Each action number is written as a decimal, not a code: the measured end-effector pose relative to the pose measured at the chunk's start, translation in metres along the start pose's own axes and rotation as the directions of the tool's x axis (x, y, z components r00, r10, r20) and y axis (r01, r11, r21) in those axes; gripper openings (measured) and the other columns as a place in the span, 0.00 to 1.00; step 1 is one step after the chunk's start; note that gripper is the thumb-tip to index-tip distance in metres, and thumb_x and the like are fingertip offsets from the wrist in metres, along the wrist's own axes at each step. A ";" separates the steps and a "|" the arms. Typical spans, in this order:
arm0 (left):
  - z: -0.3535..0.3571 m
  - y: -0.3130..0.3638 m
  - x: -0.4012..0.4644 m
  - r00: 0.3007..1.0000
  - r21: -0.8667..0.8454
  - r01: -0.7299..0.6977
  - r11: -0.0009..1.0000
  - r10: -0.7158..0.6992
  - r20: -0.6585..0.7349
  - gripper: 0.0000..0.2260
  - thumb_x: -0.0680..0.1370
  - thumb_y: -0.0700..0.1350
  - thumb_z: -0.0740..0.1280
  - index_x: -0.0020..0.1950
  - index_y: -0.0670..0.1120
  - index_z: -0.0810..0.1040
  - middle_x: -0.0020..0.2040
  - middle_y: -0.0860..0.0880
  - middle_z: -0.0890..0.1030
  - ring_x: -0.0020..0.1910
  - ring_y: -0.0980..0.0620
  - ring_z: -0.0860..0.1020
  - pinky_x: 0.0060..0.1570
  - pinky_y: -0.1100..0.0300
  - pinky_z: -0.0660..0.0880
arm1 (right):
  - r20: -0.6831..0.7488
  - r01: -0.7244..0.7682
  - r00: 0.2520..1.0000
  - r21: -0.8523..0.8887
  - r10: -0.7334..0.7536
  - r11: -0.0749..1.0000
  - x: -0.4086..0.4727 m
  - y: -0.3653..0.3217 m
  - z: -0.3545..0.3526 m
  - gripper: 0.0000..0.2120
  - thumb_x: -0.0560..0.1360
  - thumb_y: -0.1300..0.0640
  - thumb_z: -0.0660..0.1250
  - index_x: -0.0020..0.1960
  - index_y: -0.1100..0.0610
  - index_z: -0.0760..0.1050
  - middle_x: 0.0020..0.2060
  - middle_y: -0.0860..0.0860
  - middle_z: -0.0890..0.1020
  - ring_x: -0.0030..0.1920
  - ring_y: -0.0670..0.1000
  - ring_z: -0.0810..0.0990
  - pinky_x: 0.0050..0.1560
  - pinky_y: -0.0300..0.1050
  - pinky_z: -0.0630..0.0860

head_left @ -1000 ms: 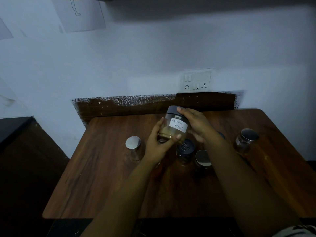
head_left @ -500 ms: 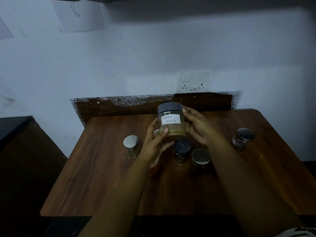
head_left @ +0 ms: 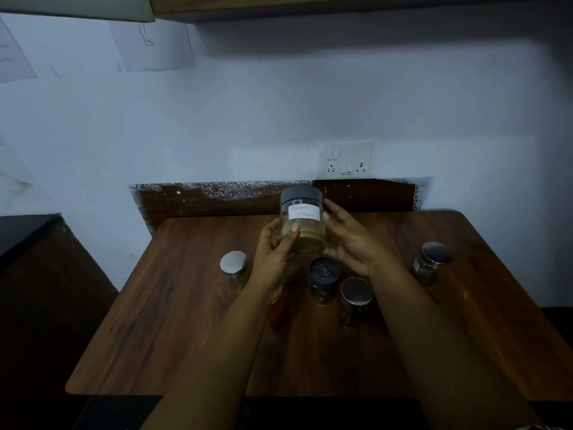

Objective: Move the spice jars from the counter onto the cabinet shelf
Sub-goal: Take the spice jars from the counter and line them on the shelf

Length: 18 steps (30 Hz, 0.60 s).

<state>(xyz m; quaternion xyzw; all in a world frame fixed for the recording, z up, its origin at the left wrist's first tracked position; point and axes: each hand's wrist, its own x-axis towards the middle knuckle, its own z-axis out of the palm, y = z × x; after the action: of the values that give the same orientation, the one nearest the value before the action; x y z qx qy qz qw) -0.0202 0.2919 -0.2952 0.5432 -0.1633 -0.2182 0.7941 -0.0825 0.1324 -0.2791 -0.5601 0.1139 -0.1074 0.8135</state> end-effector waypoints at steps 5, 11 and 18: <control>-0.005 0.016 0.003 0.992 0.148 -0.111 0.983 0.100 0.079 0.28 0.70 0.56 0.74 0.68 0.54 0.72 0.57 0.54 0.83 0.58 0.54 0.81 0.52 0.58 0.79 | 0.087 0.103 0.992 -0.072 -0.096 0.992 -0.002 -0.013 0.001 0.44 0.66 0.58 0.77 0.75 0.42 0.61 0.59 0.55 0.81 0.59 0.55 0.81 0.52 0.52 0.80; -0.010 0.062 0.013 0.971 0.170 -0.239 0.956 0.230 0.071 0.29 0.71 0.52 0.72 0.72 0.52 0.71 0.63 0.50 0.78 0.64 0.52 0.76 0.61 0.57 0.76 | 0.166 0.246 0.960 -0.120 -0.225 0.962 0.012 -0.054 0.036 0.45 0.63 0.61 0.79 0.73 0.39 0.63 0.62 0.56 0.79 0.61 0.54 0.80 0.59 0.53 0.78; -0.013 0.169 0.044 0.891 0.342 -0.454 0.823 0.427 0.156 0.27 0.77 0.52 0.68 0.75 0.60 0.64 0.71 0.58 0.71 0.67 0.59 0.71 0.52 0.70 0.73 | 0.280 0.486 0.866 -0.282 -0.414 0.827 0.045 -0.150 0.096 0.45 0.62 0.56 0.80 0.68 0.28 0.62 0.64 0.42 0.74 0.63 0.48 0.77 0.54 0.44 0.79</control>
<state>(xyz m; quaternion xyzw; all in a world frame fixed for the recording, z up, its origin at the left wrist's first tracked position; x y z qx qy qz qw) 0.0522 0.3320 -0.1410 0.6218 -0.3511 -0.0140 0.6999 -0.0177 0.1514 -0.1084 -0.7121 -0.0900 -0.2166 0.6618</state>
